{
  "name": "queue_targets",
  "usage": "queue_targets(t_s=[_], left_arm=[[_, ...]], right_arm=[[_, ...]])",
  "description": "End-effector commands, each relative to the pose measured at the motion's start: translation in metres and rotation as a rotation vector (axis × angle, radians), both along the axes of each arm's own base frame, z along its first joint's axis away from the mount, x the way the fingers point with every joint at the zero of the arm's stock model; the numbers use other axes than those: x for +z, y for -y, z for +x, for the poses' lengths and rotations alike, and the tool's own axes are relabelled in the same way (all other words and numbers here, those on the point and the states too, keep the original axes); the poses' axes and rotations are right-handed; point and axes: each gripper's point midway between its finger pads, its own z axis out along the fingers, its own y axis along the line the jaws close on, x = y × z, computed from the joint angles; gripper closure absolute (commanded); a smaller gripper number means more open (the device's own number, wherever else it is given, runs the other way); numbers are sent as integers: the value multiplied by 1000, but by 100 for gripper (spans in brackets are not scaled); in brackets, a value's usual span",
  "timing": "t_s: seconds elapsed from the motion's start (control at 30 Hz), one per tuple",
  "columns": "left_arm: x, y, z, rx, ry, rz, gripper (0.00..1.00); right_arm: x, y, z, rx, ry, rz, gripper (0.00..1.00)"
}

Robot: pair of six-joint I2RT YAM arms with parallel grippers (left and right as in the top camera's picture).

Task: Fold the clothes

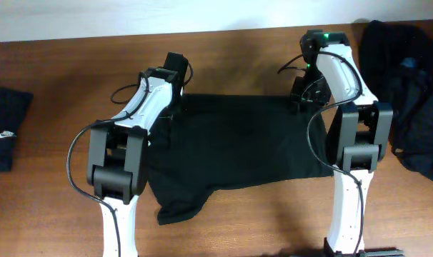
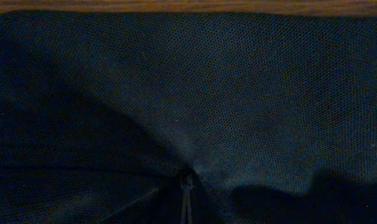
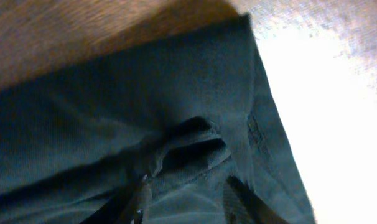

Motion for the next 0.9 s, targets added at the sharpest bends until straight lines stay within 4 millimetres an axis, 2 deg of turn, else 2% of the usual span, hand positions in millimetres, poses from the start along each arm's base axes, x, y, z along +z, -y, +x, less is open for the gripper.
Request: queue_targets(t_s=[0.0, 0.07, 0.2, 0.5, 0.63, 0.77, 0.87], left_arm=[[-24, -3, -16, 4, -78, -4, 99], [-24, -2, -16, 4, -77, -5, 99], [-24, -2, -16, 4, -76, -5, 99], [-24, -2, -16, 4, -76, -6, 100], [-24, -2, -16, 3, -77, -9, 99], [-24, -1, -16, 3, -78, -12, 99], [-24, -1, -16, 3, -78, -12, 99]], right_arm=[[13, 5, 1, -139, 32, -36, 49], [9, 5, -3, -200, 19, -44, 41], [2, 4, -11, -314, -8, -60, 38], [1, -18, -13, -362, -35, 62, 38], [1, -19, -15, -365, -44, 63, 48], [1, -19, -16, -368, -47, 62, 64], [1, -19, -16, -377, -48, 61, 65]])
